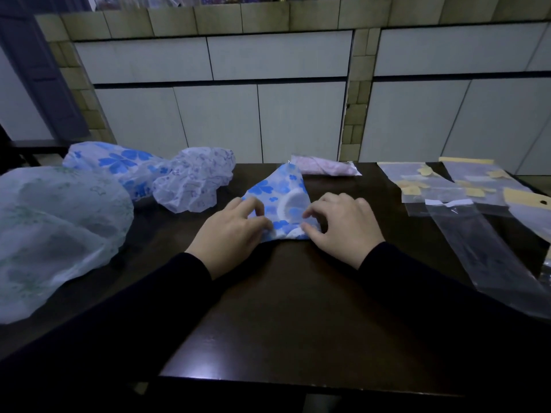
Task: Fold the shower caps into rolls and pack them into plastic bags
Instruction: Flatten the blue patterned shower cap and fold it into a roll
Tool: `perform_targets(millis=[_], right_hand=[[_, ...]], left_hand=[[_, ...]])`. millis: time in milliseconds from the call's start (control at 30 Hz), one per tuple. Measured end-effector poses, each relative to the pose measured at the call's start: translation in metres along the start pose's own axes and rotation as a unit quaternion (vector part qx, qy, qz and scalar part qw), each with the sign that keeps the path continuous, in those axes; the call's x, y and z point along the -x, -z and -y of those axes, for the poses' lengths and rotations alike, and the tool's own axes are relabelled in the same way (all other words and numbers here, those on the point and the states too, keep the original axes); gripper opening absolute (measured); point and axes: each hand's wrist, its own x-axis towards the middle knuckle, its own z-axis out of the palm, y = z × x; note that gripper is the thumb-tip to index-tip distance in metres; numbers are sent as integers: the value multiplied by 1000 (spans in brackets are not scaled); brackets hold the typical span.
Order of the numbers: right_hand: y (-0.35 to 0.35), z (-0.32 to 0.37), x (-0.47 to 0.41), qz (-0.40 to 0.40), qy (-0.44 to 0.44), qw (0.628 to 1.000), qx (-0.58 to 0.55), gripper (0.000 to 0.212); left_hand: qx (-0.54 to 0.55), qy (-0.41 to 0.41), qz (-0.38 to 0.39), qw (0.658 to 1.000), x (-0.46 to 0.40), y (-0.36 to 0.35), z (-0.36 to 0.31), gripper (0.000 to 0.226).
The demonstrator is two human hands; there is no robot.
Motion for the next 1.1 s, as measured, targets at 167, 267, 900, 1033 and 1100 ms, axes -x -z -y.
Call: perform_targets(millis=[167,267,900,1033,1100], right_hand=[[0,-2,0,16,70,997,30,26],[2,-5,3,63,71,995,26,37],[-9,-17,-11,48,40,996,-62,27],[-15,-20,-20,39,-12,988,-147,14],[-18,-19,-24,53,-30,988,-142,14]], left_hand=[[71,54,39,995,4,4,-1,22],[90,67,64,992,3,7,3,26],[77,77,99,989,-10,-1,19,41],[75,131,136,979,-20,-7,22,27],[102,150,142,973,-23,-9,26,22]])
